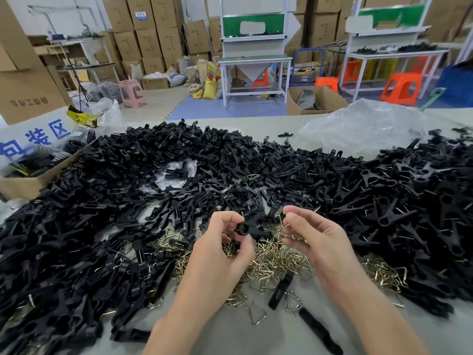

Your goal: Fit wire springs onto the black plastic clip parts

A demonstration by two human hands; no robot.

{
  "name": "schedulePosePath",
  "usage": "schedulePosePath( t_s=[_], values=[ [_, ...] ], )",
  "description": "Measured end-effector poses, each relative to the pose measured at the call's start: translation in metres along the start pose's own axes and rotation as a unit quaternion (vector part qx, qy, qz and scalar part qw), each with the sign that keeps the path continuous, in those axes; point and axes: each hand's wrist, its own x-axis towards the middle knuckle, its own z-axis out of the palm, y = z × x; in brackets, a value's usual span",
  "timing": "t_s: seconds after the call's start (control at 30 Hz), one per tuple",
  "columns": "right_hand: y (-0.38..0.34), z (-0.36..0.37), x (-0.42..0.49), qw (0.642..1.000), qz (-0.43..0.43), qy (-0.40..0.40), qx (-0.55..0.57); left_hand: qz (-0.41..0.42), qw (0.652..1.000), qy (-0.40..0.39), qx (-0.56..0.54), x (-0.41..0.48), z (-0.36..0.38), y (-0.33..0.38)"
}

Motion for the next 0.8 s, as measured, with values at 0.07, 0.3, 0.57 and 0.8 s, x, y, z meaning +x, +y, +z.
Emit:
schedulePosePath(
  t_s=[0.07, 0.3, 0.57, 0.8],
  values=[
    [0.000, -0.002, 0.001, 1.000, -0.015, 0.005, 0.005, -0.001, 1.000, 0.000, 0.003, 0.000, 0.000, 0.000],
    [-0.001, 0.000, -0.005, 0.978, -0.108, -0.025, -0.178, -0.003, 1.000, 0.003, 0.018, 0.000, 0.000, 0.001],
    [0.003, 0.006, -0.016, 0.835, -0.270, -0.047, -0.477, 0.006, 1.000, 0.009, 0.027, 0.001, 0.001, 0.000],
    [-0.004, 0.000, -0.015, 0.744, -0.364, -0.075, -0.555, 0.010, 0.999, 0.008, 0.037, 0.001, 0.002, -0.003]
  ],
)
